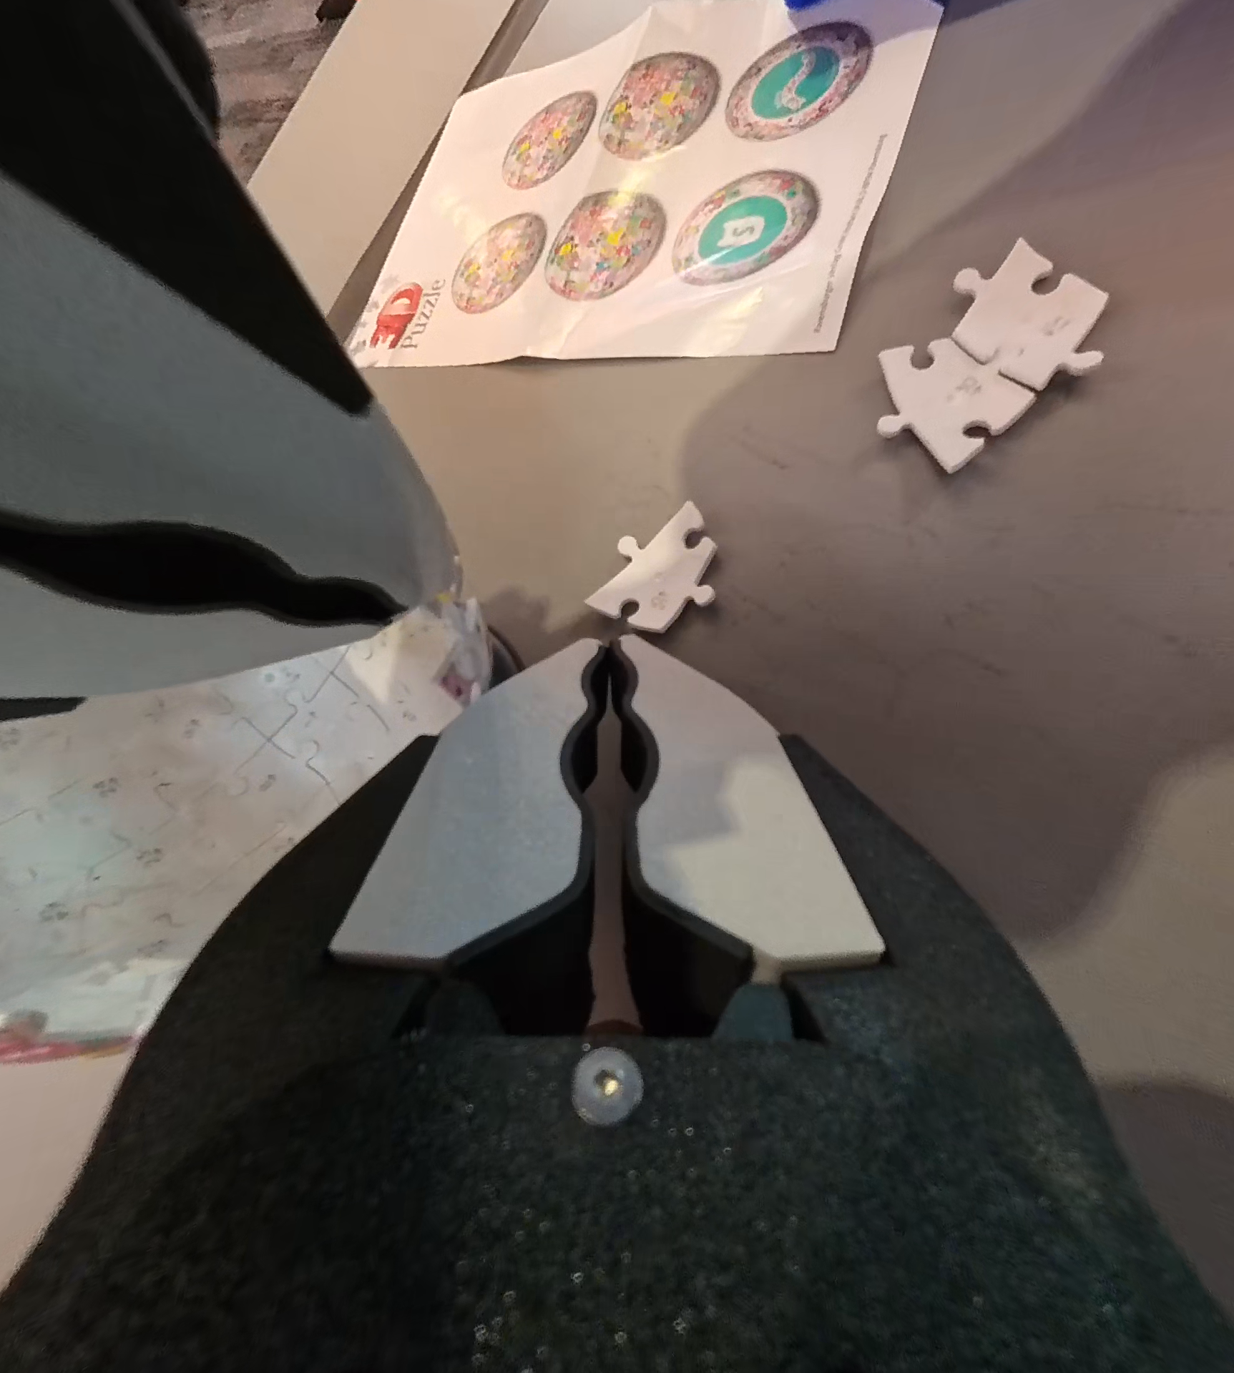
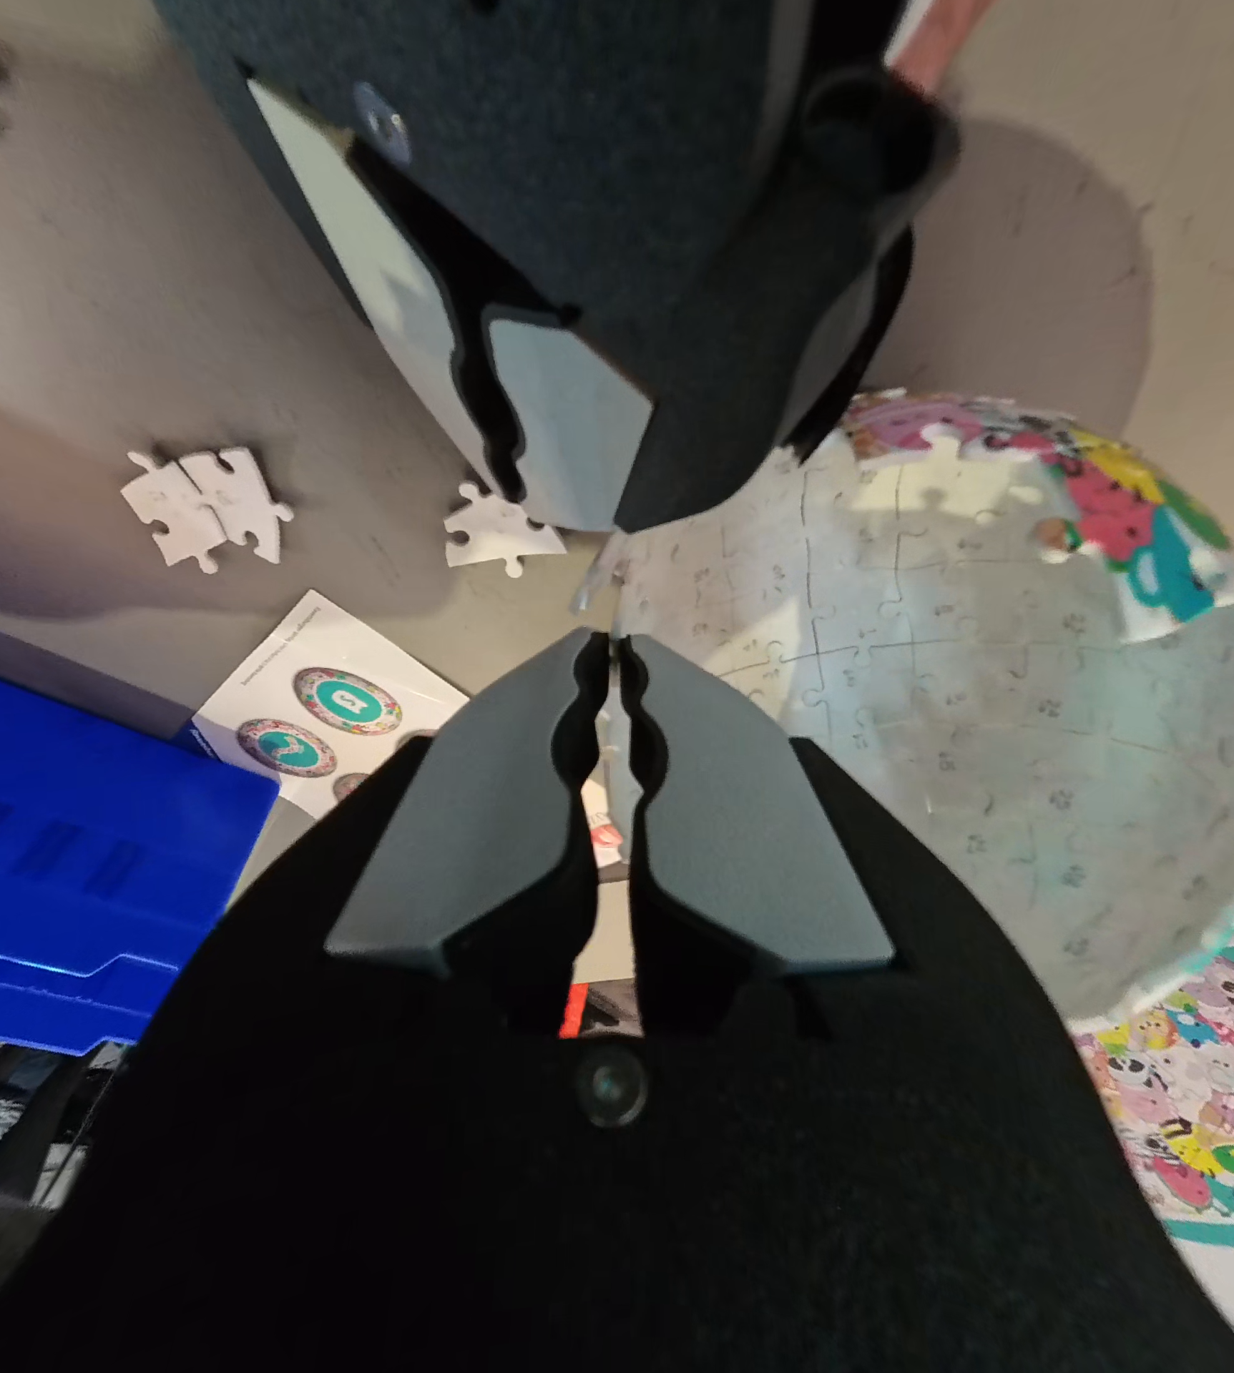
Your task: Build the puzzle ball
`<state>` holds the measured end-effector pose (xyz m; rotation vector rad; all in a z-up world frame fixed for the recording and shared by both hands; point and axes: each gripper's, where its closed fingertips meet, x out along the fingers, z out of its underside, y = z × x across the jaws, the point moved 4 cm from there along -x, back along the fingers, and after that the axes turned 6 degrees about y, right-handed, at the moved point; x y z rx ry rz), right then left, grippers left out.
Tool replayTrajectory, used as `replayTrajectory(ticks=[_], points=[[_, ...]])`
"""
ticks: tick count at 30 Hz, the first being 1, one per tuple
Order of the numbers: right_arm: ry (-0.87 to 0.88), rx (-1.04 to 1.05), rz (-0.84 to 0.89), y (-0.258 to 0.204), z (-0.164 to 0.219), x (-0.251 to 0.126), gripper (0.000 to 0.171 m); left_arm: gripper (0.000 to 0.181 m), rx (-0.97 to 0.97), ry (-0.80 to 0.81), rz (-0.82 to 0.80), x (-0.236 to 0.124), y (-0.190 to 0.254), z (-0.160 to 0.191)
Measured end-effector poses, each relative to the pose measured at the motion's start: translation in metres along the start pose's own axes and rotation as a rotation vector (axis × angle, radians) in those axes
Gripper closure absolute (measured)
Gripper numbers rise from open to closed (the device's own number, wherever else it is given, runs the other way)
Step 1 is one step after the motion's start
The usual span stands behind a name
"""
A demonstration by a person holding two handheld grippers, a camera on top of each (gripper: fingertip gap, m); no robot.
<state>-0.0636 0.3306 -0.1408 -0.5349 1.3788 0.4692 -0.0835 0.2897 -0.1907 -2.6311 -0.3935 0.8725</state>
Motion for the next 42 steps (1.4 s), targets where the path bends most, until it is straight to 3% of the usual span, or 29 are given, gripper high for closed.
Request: replayTrajectory(ticks=[22, 29, 36, 42], points=[[0.016, 0.019, 0.034, -0.003, 0.001, -0.004, 0.153, 0.181, -0.009, 0.001, -0.002, 0.000, -0.001, 0.000], [0.191, 0.096, 0.290, -0.007, 0.003, -0.020, 0.145, 0.181, -0.008, 0.004, -0.006, 0.000, -0.002, 0.000], [0.346, 0.229, 0.500, -0.024, -0.006, -0.006, 0.142, 0.181, -0.013, 0.002, -0.005, 0.000, -0.003, 0.000], [0.320, 0.232, 0.473, -0.016, -0.005, 0.002, 0.147, 0.181, -0.009, -0.008, -0.004, 0.001, -0.002, 0.002]])
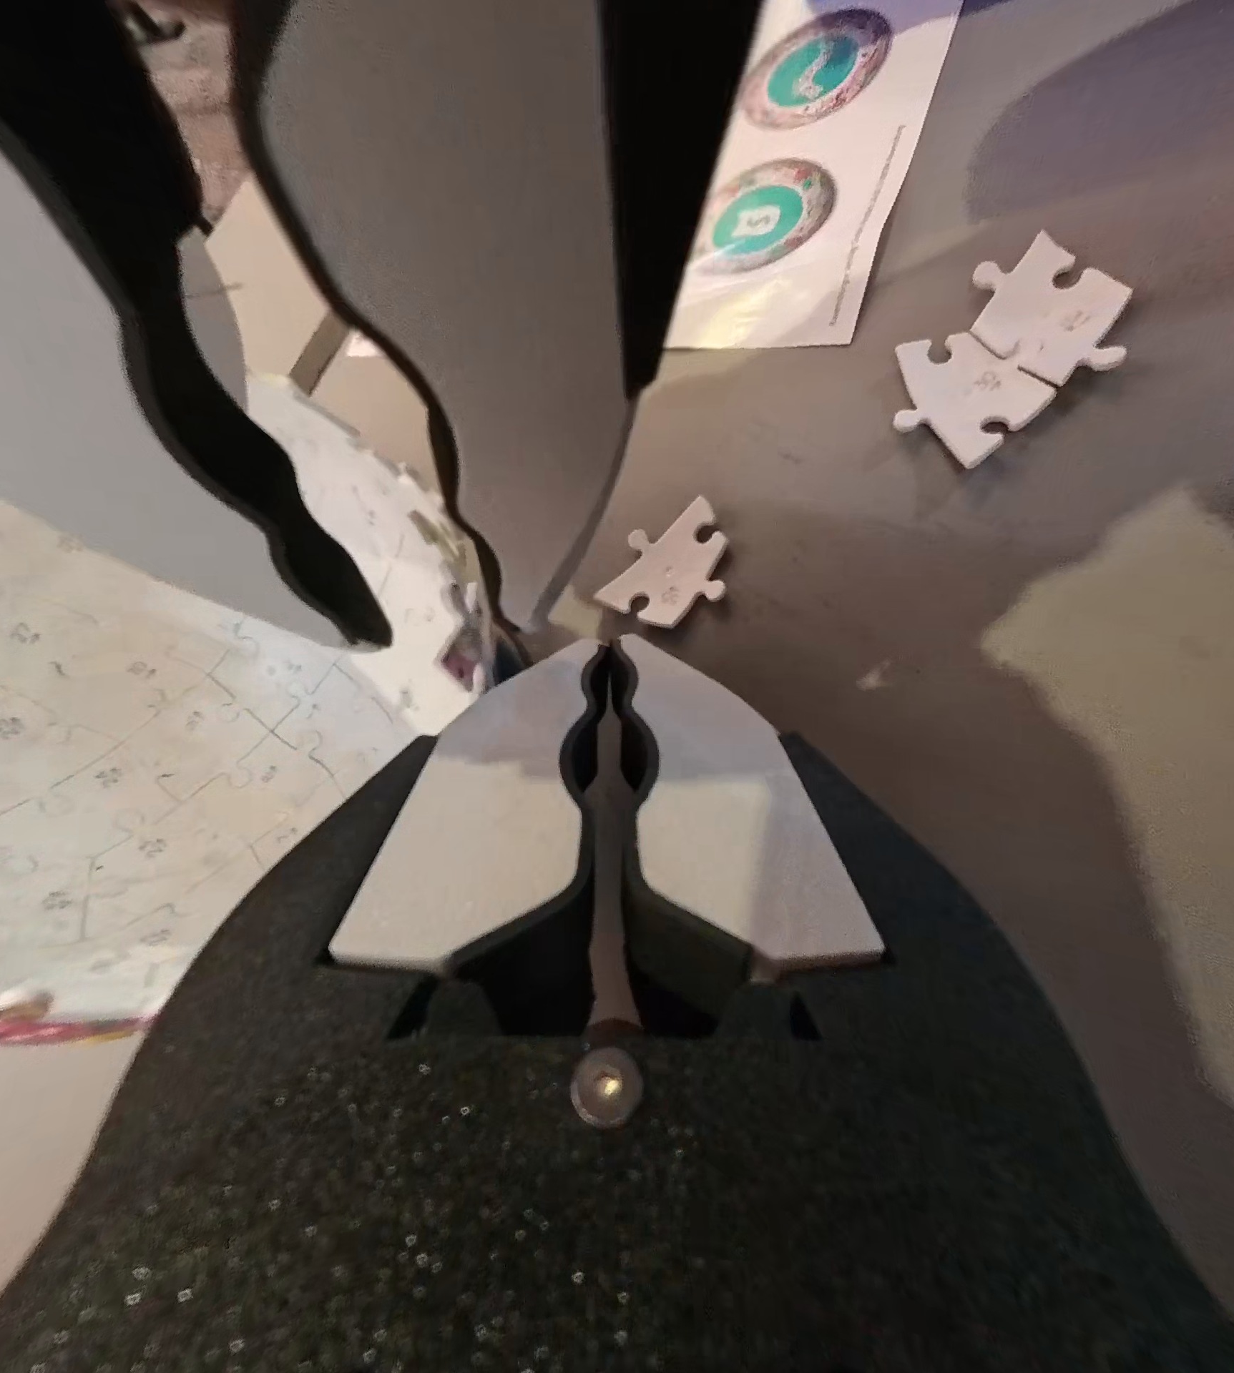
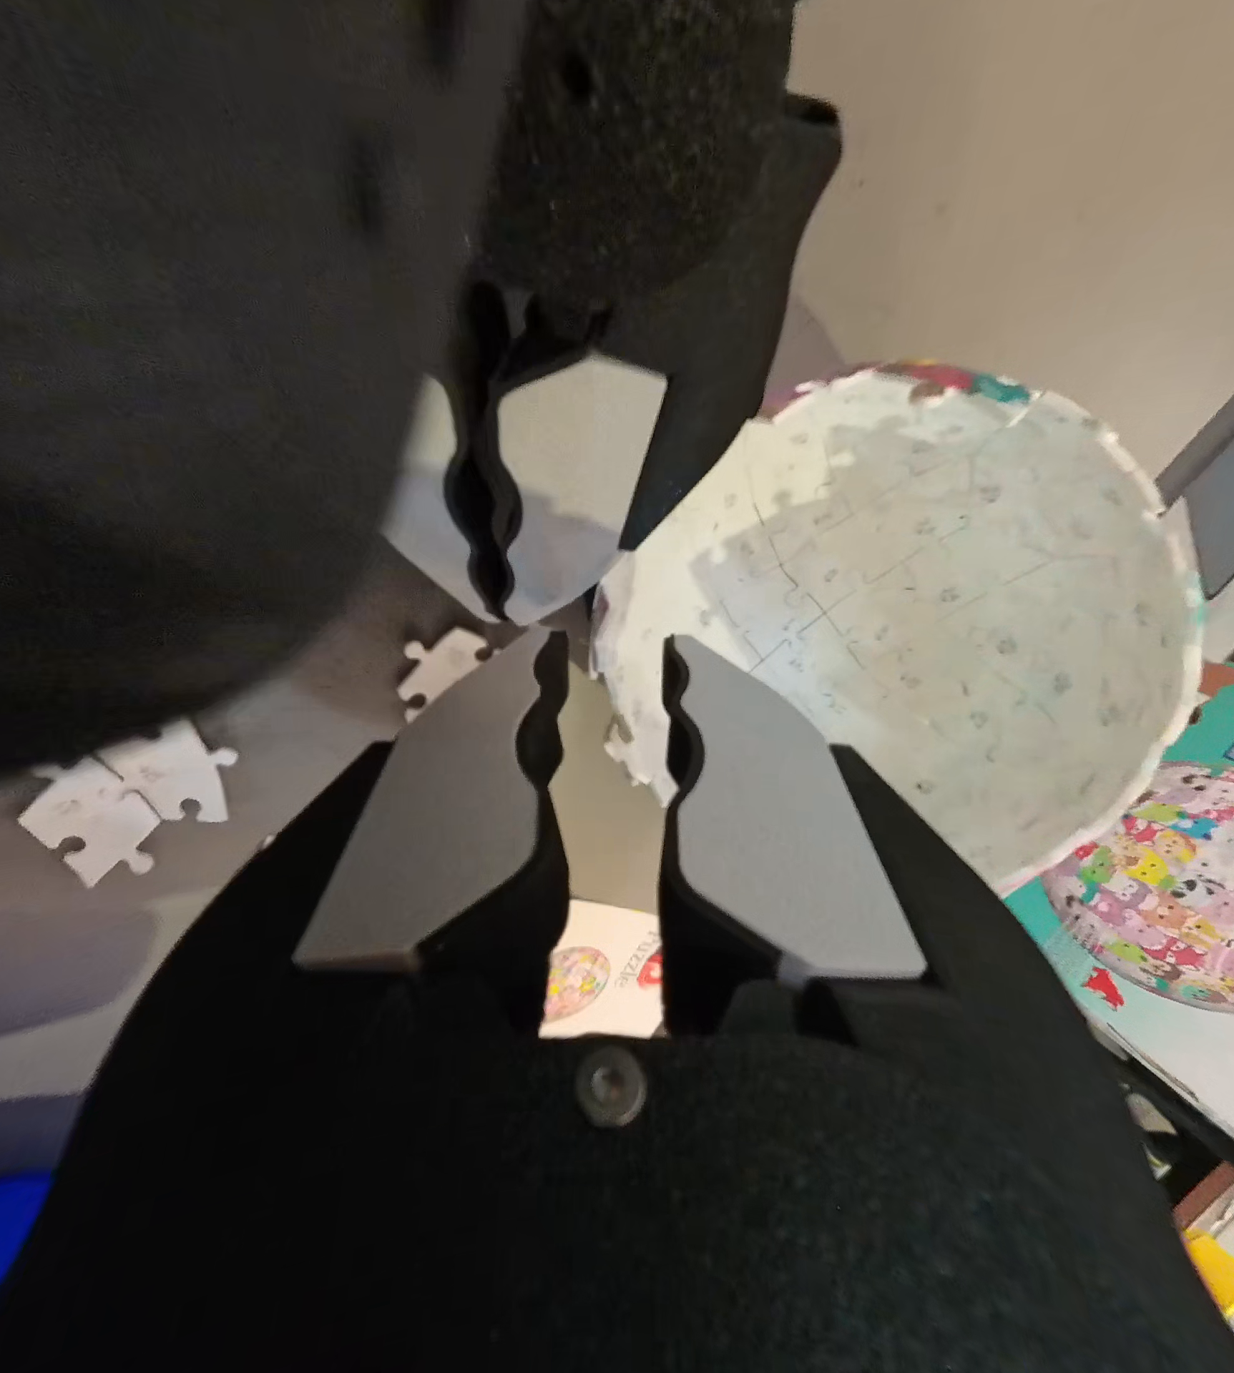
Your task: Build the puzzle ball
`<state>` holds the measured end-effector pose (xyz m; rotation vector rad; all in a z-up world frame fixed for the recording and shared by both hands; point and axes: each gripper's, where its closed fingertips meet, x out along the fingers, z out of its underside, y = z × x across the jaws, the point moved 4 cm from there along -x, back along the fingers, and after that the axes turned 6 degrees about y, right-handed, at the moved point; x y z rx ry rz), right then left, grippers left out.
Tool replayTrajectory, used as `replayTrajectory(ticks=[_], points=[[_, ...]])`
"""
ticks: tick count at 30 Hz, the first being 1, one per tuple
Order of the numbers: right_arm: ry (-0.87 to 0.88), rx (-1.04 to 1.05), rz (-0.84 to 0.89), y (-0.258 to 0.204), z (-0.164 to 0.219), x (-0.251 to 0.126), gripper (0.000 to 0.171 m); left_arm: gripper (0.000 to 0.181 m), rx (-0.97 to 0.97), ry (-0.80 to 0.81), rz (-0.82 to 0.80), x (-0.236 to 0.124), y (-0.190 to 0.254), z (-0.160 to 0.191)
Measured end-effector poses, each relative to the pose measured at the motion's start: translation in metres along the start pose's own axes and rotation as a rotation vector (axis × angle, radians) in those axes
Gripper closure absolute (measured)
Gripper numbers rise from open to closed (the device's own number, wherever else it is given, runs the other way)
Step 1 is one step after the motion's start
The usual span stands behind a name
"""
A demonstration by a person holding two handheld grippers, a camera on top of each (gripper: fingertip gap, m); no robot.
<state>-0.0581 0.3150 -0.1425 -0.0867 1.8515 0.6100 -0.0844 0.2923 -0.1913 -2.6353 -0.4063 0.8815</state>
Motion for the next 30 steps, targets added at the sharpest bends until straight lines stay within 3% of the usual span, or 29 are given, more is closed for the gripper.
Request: replayTrajectory(ticks=[8, 30], points=[[-0.064, -0.008, -0.203, -0.003, 0.006, -0.002, 0.146, 0.181, 0.000, 0.000, 0.002, -0.001, 0.000, 0.000], [-0.043, -0.012, -0.220, 0.004, 0.008, 0.012, 0.157, 0.181, -0.002, 0.000, 0.006, -0.001, 0.000, 0.001]])
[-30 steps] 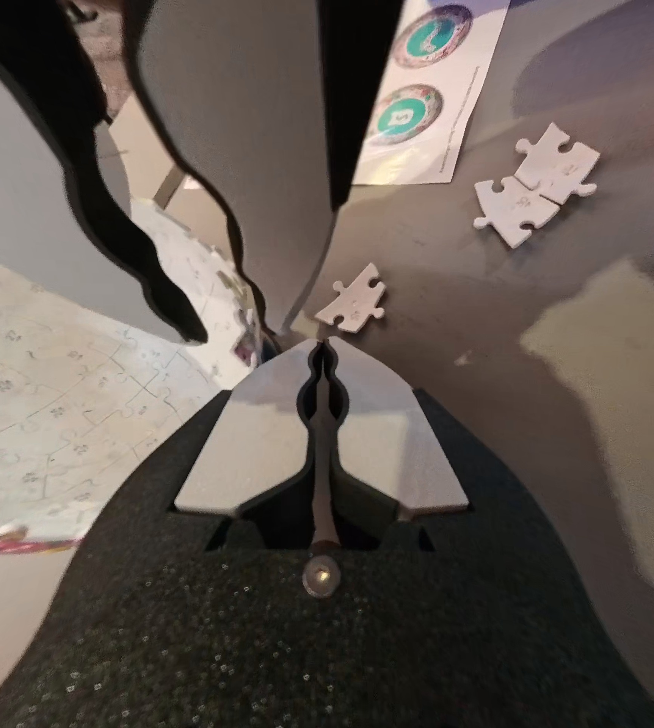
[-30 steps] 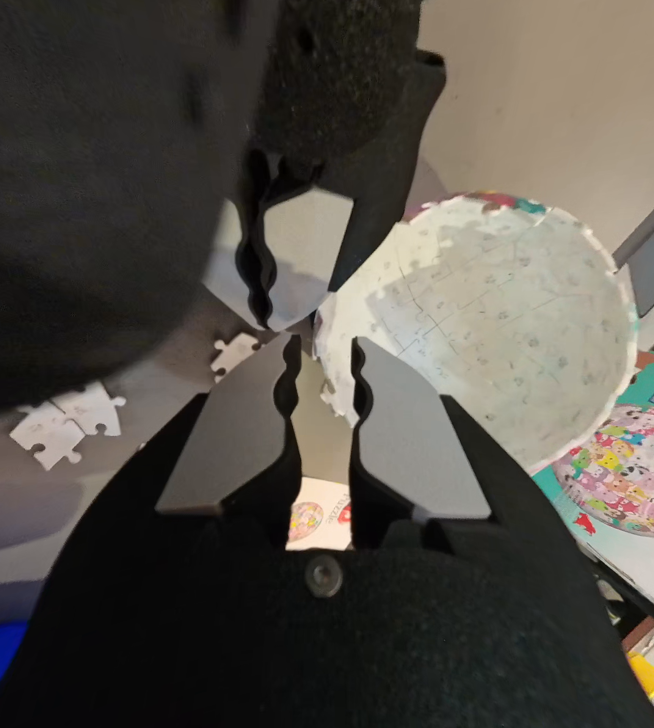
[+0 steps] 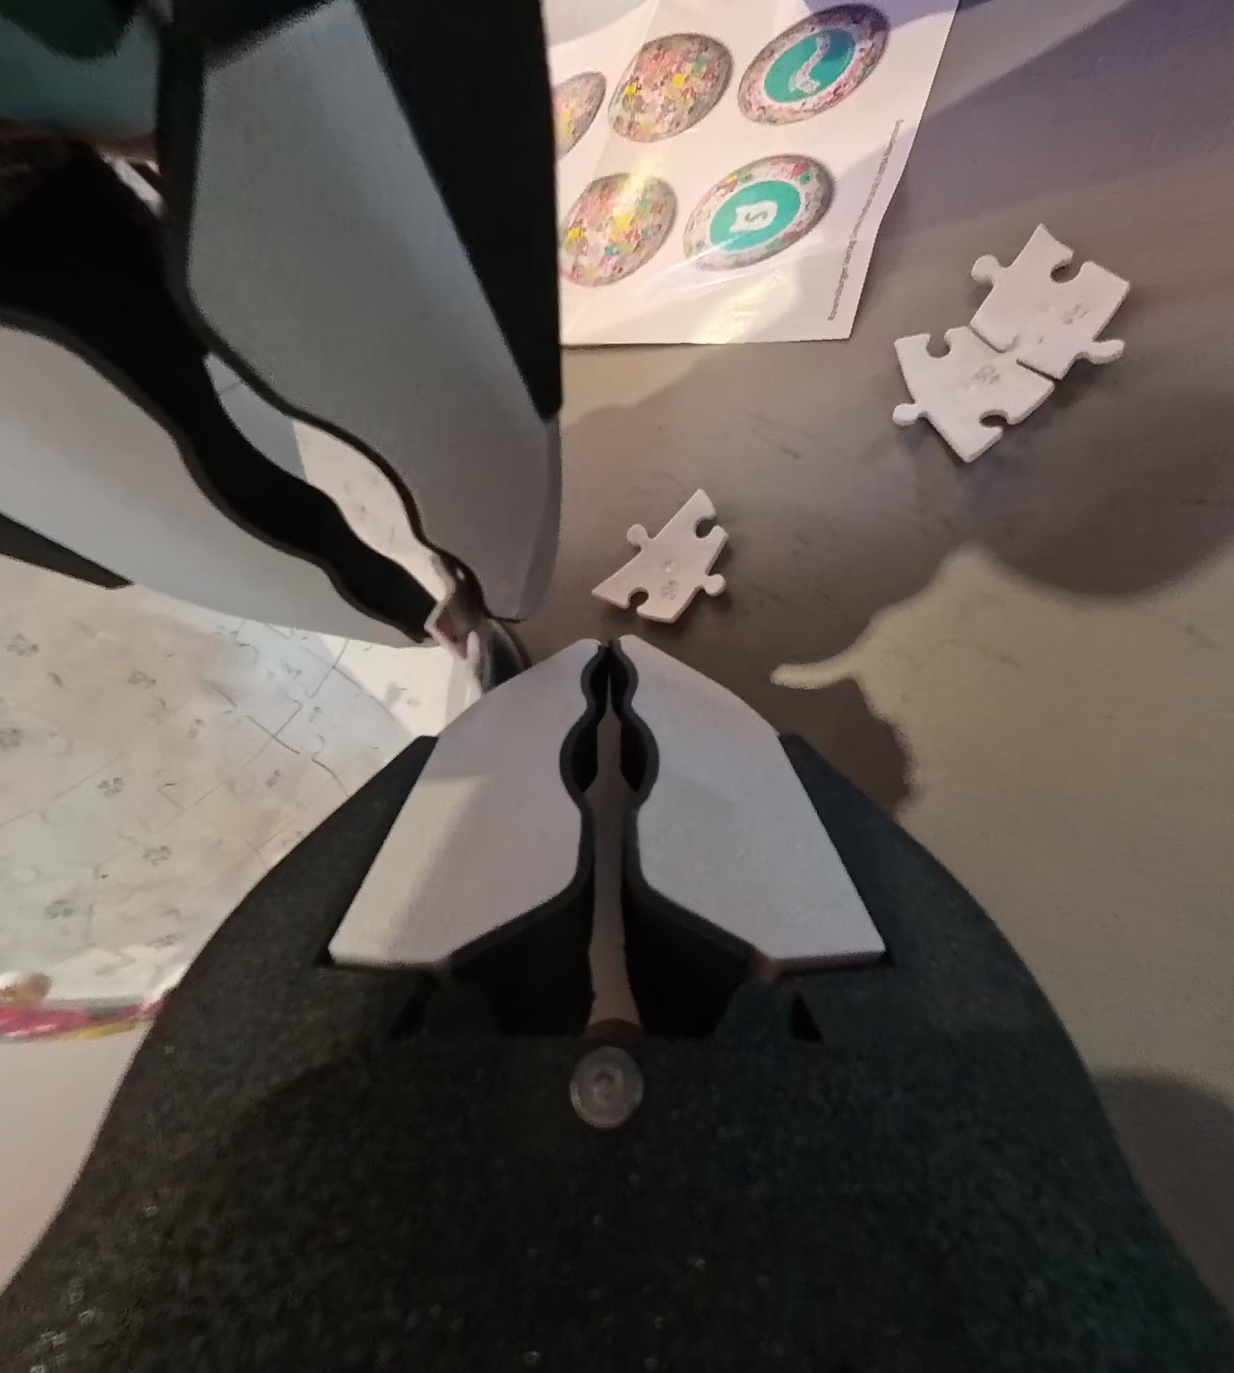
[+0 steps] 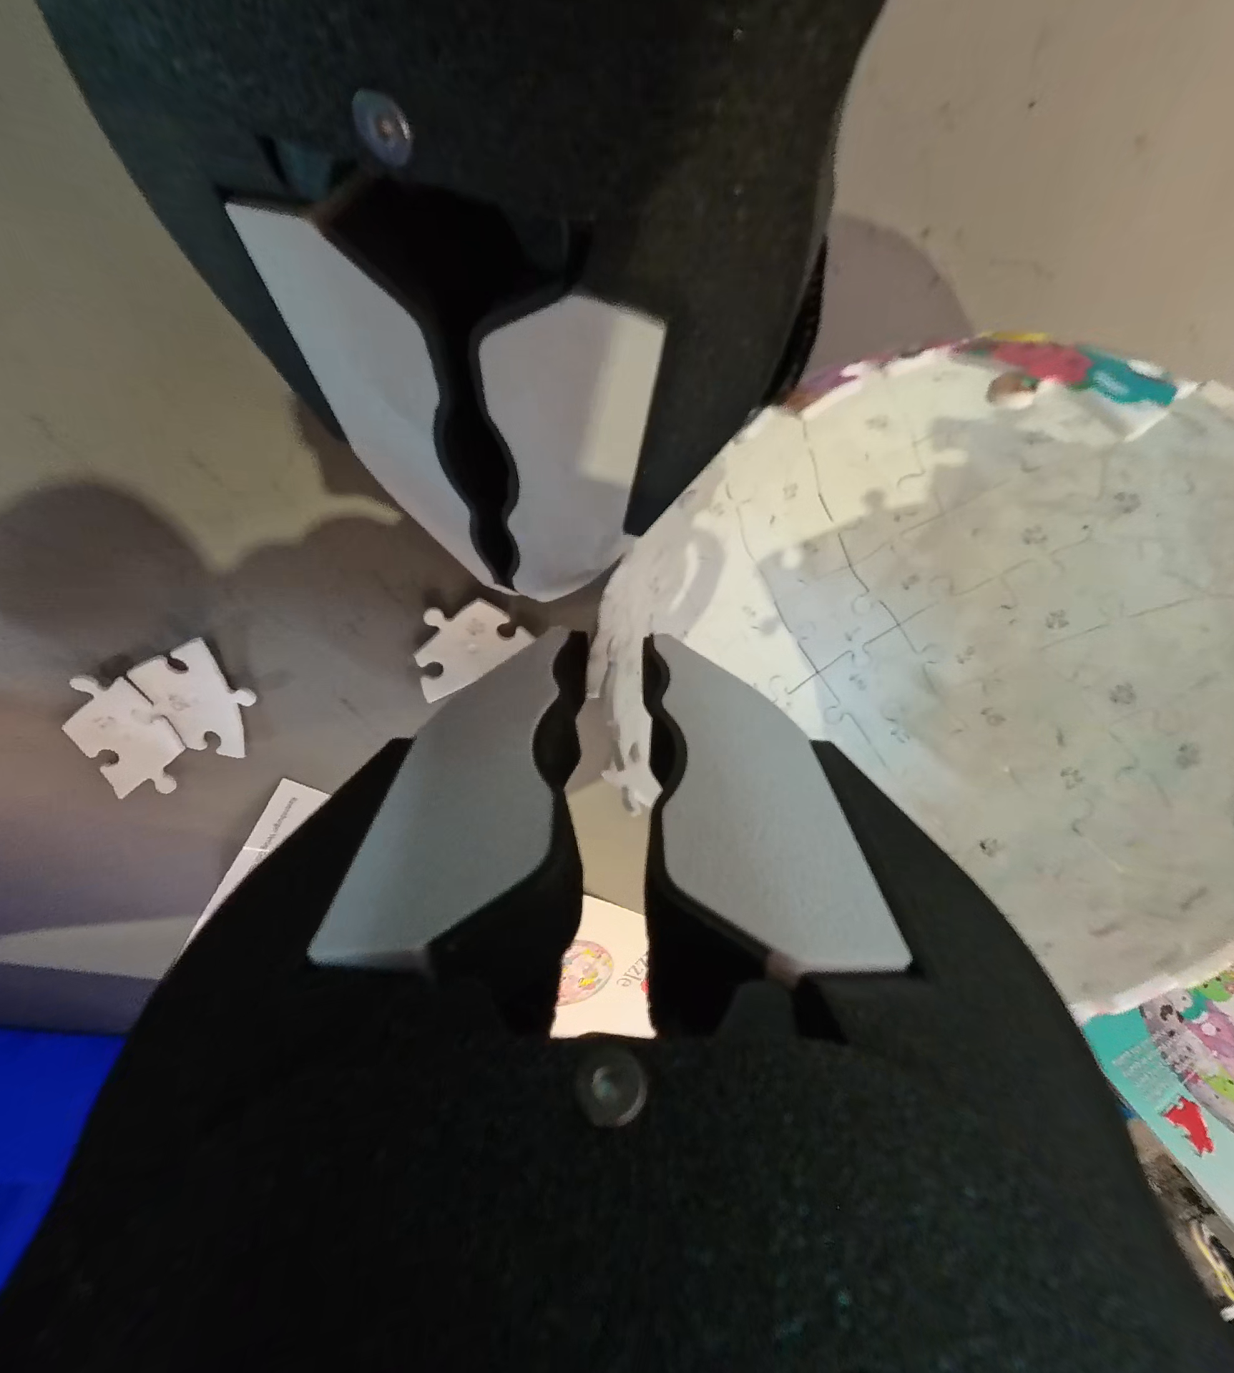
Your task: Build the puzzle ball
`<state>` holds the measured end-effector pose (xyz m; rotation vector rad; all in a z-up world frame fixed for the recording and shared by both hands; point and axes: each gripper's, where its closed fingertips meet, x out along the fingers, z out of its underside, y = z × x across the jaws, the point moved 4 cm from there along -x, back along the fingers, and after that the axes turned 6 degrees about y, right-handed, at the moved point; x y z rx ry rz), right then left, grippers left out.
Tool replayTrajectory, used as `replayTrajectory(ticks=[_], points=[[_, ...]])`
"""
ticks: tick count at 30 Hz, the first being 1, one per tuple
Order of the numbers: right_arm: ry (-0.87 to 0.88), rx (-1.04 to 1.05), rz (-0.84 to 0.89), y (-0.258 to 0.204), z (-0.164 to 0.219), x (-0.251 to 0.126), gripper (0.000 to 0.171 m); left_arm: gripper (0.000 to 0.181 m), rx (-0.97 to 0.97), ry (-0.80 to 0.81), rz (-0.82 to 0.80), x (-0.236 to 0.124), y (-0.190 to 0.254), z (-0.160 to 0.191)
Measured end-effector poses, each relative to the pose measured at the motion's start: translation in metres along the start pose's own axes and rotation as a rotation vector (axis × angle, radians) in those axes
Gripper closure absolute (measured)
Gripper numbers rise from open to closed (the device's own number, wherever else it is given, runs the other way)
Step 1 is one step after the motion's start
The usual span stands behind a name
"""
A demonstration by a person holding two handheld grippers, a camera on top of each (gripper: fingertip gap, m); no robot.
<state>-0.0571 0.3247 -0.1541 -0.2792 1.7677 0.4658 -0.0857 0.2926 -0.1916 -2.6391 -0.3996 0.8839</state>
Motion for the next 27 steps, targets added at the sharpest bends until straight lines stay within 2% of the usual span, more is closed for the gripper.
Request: replayTrajectory(ticks=[27], points=[[-0.042, -0.029, -0.004, 0.0010, 0.0002, -0.0021, 0.168, 0.181, 0.013, 0.000, 0.000, -0.0005, 0.0015, -0.0002]])
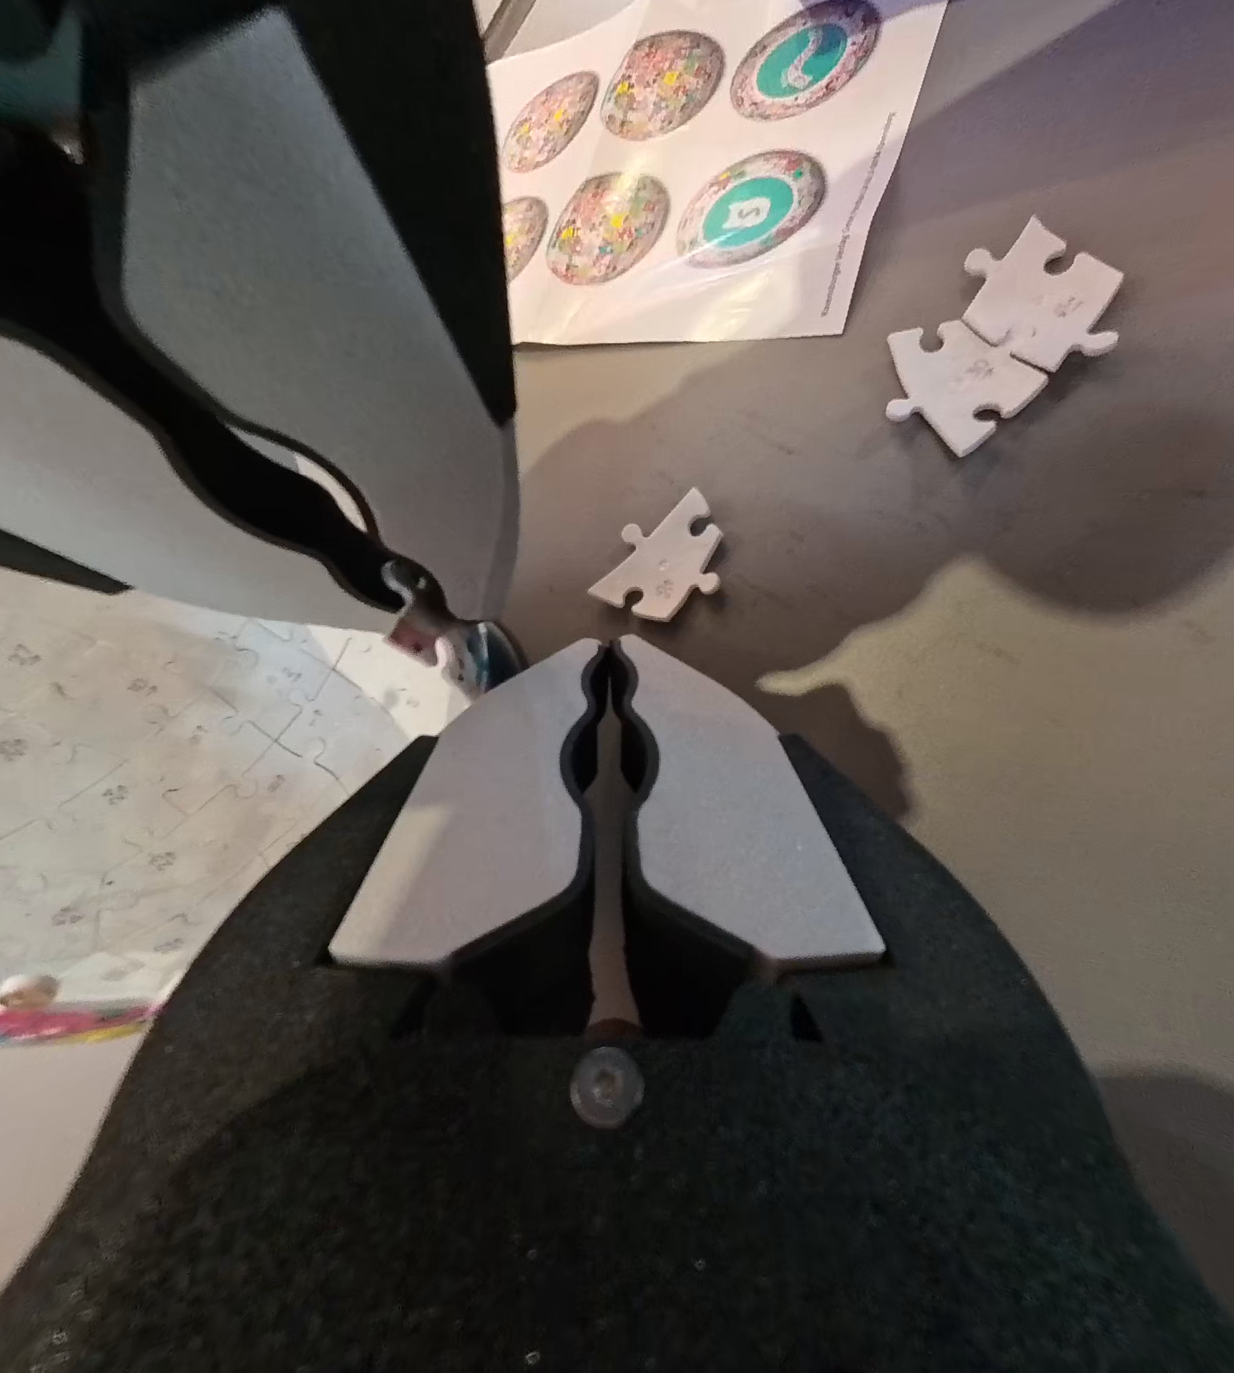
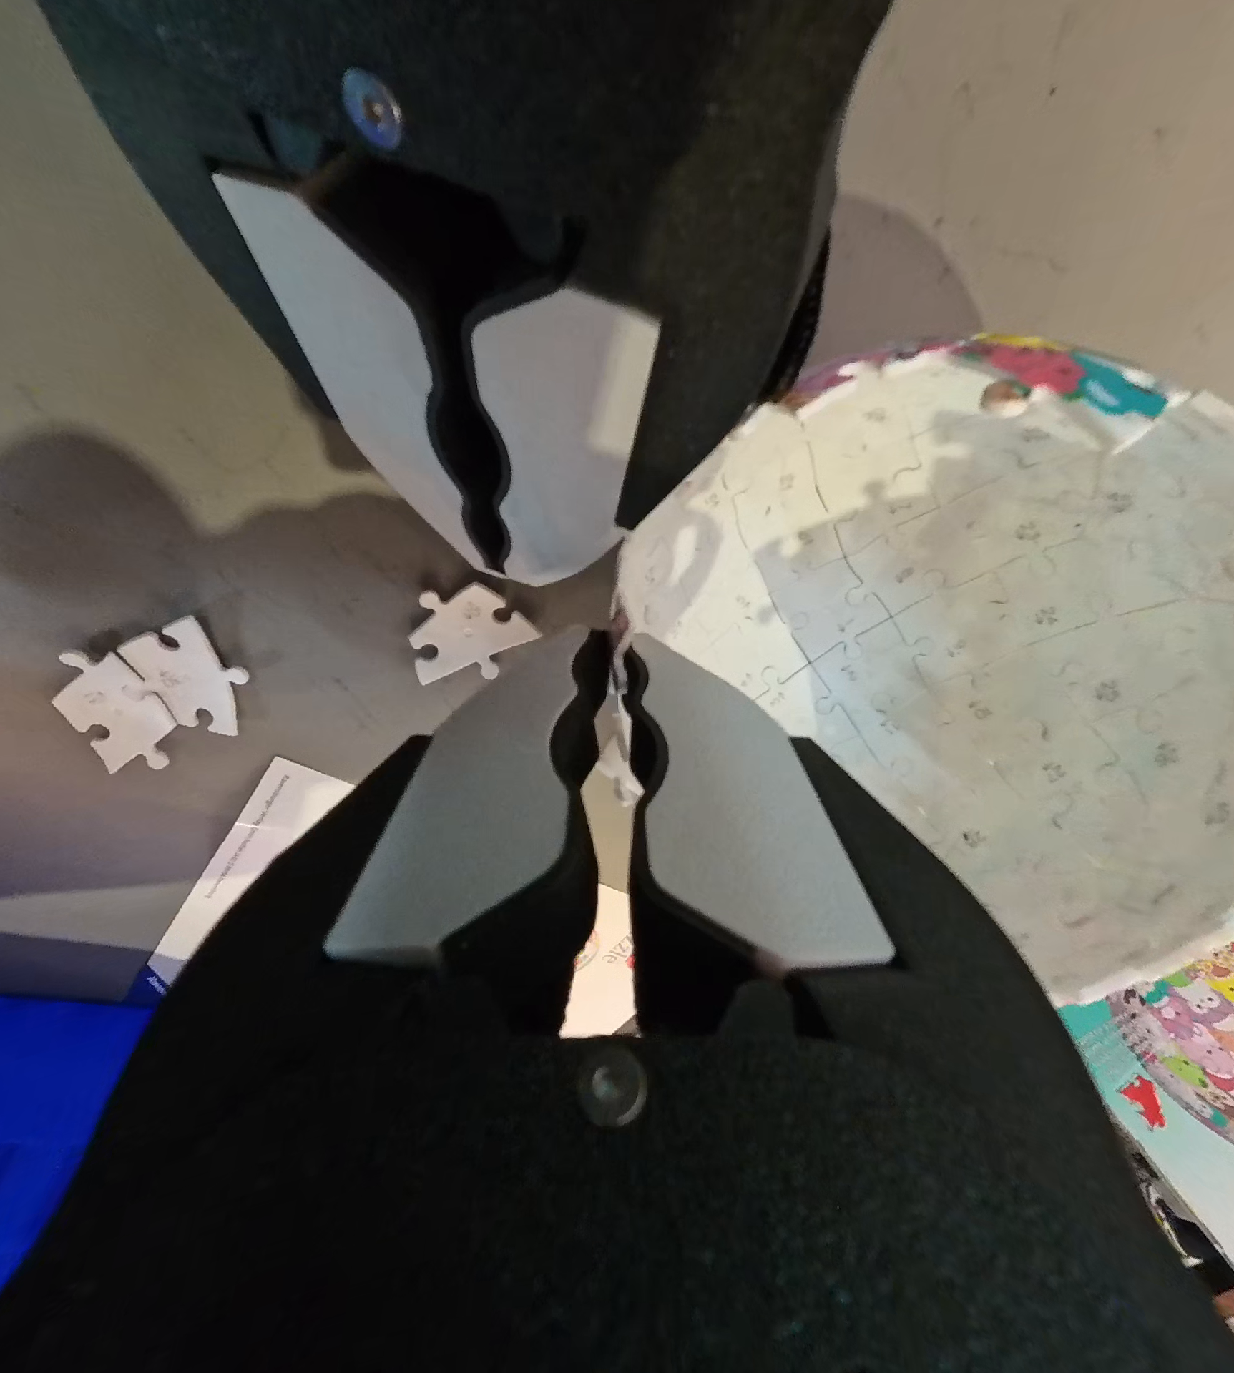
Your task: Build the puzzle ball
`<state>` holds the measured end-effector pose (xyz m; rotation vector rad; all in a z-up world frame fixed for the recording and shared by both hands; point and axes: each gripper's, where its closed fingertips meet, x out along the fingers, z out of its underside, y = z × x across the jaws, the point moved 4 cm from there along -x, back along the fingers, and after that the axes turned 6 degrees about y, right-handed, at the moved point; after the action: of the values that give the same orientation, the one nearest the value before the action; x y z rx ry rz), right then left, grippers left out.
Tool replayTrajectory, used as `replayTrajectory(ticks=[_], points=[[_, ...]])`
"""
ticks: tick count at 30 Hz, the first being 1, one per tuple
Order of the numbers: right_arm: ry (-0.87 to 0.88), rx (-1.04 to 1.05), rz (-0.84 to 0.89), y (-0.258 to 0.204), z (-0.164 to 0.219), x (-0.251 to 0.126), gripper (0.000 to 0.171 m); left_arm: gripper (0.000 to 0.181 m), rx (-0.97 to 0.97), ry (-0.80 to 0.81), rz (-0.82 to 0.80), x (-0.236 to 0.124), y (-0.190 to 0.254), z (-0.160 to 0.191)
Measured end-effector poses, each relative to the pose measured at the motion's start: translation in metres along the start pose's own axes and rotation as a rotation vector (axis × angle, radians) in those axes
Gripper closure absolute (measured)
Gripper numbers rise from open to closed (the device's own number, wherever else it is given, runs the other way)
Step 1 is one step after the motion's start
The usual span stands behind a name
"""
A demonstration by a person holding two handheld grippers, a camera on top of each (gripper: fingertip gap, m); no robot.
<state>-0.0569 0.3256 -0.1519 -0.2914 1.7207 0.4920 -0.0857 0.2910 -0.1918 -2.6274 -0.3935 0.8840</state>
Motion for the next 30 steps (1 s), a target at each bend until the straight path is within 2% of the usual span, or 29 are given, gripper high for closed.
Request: replayTrajectory(ticks=[9, 14, 21, 25, 28, 30], points=[[-0.012, -0.013, -0.005, -0.001, 0.002, 0.000, 0.167, 0.181, 0.000, 0.000, 0.001, 0.000, 0.000, 0.000], [-0.013, -0.008, -0.011, -0.003, 0.001, -0.003, 0.159, 0.181, 0.002, 0.000, 0.000, 0.000, 0.000, 0.000], [0.029, 0.085, 0.157, -0.003, 0.001, -0.037, 0.150, 0.181, 0.005, 0.002, 0.003, 0.000, 0.001, 0.000], [0.109, 0.342, 0.426, 0.007, 0.007, -0.071, 0.143, 0.181, 0.005, 0.004, 0.004, 0.000, 0.001, 0.000], [0.232, 0.792, 0.656, 0.011, 0.024, -0.083, 0.134, 0.181, 0.008, 0.006, 0.005, 0.000, 0.002, 0.000], [0.257, 1.129, 0.735, 0.003, 0.035, -0.078, 0.133, 0.181, 0.011, 0.008, 0.006, -0.001, 0.002, 0.000]])
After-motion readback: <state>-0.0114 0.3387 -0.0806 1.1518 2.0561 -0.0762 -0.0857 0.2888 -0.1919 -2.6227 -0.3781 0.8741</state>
